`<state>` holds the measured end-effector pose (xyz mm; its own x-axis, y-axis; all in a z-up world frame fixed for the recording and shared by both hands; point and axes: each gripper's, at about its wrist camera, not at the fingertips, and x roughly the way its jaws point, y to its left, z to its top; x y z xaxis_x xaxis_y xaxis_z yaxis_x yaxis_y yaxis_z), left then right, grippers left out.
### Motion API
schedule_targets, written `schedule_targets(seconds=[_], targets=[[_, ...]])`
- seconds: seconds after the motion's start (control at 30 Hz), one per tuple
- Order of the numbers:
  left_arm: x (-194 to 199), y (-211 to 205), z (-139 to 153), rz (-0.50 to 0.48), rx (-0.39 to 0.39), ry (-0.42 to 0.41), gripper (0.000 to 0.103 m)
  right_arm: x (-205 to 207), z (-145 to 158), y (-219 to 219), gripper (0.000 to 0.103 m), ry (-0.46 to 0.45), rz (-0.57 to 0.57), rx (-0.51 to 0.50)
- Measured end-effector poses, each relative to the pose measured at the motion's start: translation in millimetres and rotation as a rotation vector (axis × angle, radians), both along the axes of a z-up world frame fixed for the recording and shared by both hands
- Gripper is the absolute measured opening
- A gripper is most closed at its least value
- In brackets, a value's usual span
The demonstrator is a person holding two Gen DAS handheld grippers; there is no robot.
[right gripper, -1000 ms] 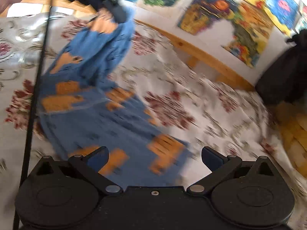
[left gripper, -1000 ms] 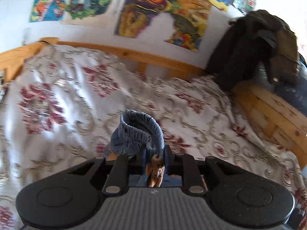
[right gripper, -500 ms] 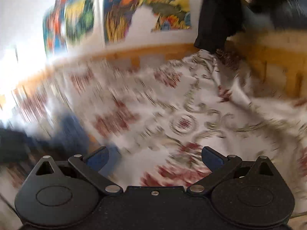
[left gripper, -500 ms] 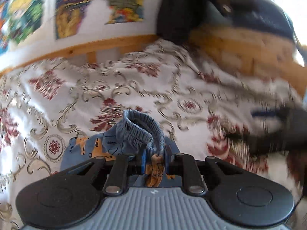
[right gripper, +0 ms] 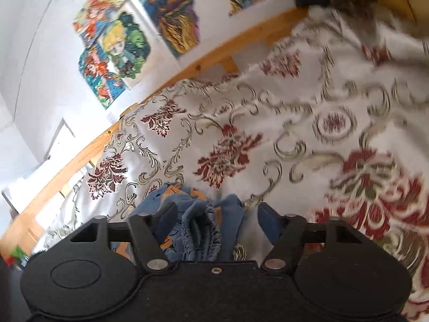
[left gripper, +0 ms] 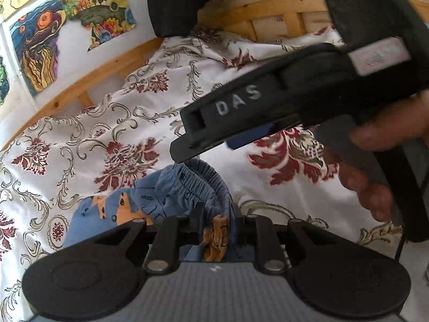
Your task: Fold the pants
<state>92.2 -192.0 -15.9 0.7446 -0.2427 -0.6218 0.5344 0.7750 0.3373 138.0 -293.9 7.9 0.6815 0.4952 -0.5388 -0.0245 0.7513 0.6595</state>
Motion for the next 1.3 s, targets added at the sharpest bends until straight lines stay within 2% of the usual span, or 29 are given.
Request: schedule_targets(seconds=[0.23, 0.27, 0.3, 0.33, 0.47, 0.6, 0.73, 0.83, 0.9, 0.93, 1.0, 1.03, 1.07, 1.1, 1.13, 1.17, 1.23, 1.3], targets=[[-6, -3, -9, -0.026, 0.039, -0.017, 0.024, 11, -13, 1, 0.057, 0.044, 0.014, 0.081], [-7, -3, -10, -0.03, 0.043, -0.018, 0.024, 13, -14, 2, 0.047, 0.05, 0.016, 0.091], [-7, -4, -11, -0.031, 0.047, -0.019, 0.024, 15, -16, 2, 0.025, 0.06, 0.016, 0.096], [-7, -4, -11, -0.033, 0.049, -0.019, 0.024, 15, -17, 3, 0.016, 0.072, 0.013, 0.093], [-8, -3, -10, -0.039, 0.037, -0.016, 0.026, 14, -21, -5, 0.012, 0.093, -0.021, 0.113], [-11, -3, -11, -0.064, 0.032, -0.016, 0.027, 14, -26, -6, 0.011, 0.117, -0.027, 0.082], [-5, 4, -17, -0.071, -0.008, 0.038, 0.028, 13, -36, -5, 0.012, 0.143, -0.024, 0.058], [-3, 12, -20, -0.087, -0.031, 0.069, 0.03, 11, -37, -5, 0.018, 0.149, -0.018, 0.04], [-4, 22, -15, -0.101, -0.058, 0.093, 0.03, 9, -32, -5, 0.037, 0.138, -0.02, 0.025], [-4, 30, -11, -0.105, -0.087, 0.111, 0.031, 7, -29, -4, 0.042, 0.121, -0.021, 0.009], [-6, 56, 4, -0.099, -0.188, 0.143, 0.035, 3, -20, -1, 0.064, 0.083, -0.031, -0.042], [-7, 71, 12, -0.077, -0.234, 0.144, 0.046, -1, -13, 2, 0.071, 0.054, -0.046, -0.083], [-9, 87, 21, -0.033, -0.265, 0.122, 0.061, -5, -7, 6, 0.085, 0.024, -0.071, -0.136], [-10, 103, 29, 0.044, -0.282, 0.066, 0.07, -10, 0, 14, 0.098, -0.013, -0.112, -0.21], [-10, 113, 34, 0.125, -0.272, 0.005, 0.091, -15, 6, 22, 0.102, -0.053, -0.153, -0.278], [-6, 122, 38, 0.251, -0.235, -0.082, 0.103, -20, 10, 32, 0.102, -0.085, -0.194, -0.343], [8, 136, 37, 0.455, -0.17, -0.186, 0.103, -24, 12, 57, 0.102, -0.095, -0.253, -0.484], [32, 150, 28, 0.59, -0.141, -0.164, 0.103, -21, 10, 84, 0.102, -0.093, -0.251, -0.632]])
